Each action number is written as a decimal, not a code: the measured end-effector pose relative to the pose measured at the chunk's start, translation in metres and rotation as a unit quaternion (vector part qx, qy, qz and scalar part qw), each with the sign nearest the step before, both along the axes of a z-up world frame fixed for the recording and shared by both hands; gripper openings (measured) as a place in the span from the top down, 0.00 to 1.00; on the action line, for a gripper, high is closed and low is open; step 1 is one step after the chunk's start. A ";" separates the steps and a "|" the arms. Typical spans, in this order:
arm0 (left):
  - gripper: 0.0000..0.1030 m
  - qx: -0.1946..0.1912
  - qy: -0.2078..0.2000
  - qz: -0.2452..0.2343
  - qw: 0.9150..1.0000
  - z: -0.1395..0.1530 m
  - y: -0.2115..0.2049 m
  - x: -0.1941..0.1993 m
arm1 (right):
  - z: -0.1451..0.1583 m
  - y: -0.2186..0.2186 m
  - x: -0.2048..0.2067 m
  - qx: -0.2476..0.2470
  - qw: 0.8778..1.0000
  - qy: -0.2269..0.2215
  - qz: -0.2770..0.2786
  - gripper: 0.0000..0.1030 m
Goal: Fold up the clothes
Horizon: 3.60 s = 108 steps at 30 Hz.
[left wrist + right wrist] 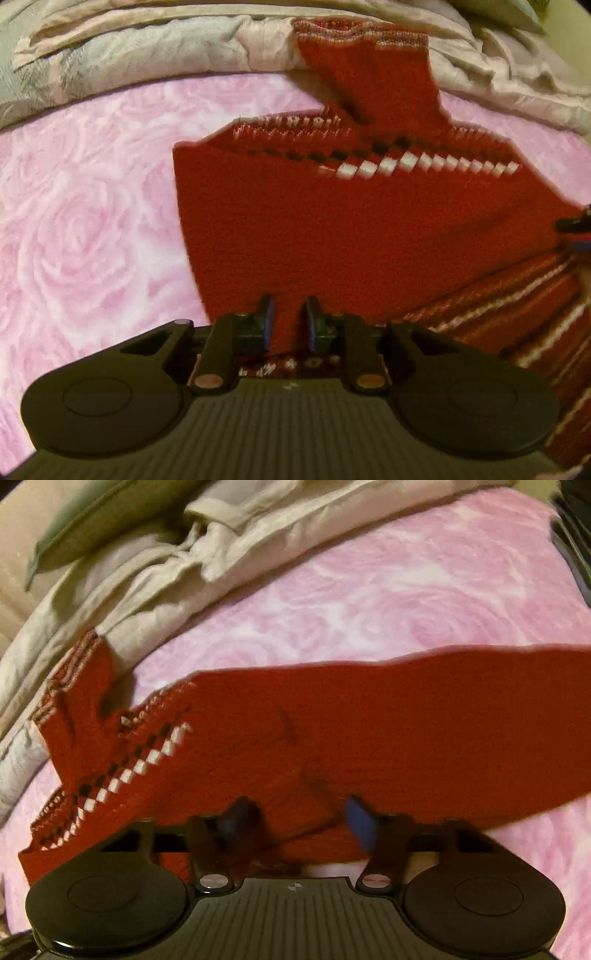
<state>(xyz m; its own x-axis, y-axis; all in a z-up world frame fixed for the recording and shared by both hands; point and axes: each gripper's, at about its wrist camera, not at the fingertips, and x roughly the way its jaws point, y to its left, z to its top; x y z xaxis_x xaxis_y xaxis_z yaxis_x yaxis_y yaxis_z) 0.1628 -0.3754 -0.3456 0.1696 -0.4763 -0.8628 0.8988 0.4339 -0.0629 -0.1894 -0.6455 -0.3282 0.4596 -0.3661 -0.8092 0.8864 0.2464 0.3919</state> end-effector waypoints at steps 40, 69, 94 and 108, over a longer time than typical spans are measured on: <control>0.80 -0.110 0.191 0.200 0.955 0.056 0.092 -0.015 | 0.108 0.033 -0.034 -0.231 0.971 0.010 0.057 0.96; 0.90 -0.073 0.152 0.148 0.975 0.006 -0.020 0.037 | -0.017 0.121 -0.005 -0.103 0.954 0.218 0.178 0.12; 0.94 -0.139 0.005 0.148 0.979 0.053 0.052 0.043 | -0.039 0.071 0.020 -0.200 0.937 0.233 0.165 0.12; 0.83 -0.080 0.028 0.133 0.988 0.027 0.054 0.056 | -0.008 0.084 0.003 -0.173 0.928 0.233 0.234 0.12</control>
<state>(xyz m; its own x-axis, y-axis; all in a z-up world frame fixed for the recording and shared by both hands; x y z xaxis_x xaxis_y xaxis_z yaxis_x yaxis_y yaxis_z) 0.2187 -0.3213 -0.3187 0.2609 -0.5518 -0.7921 0.7476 0.6346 -0.1959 -0.1860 -0.5617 -0.3366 0.2629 -0.4895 -0.8314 0.7038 0.6868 -0.1818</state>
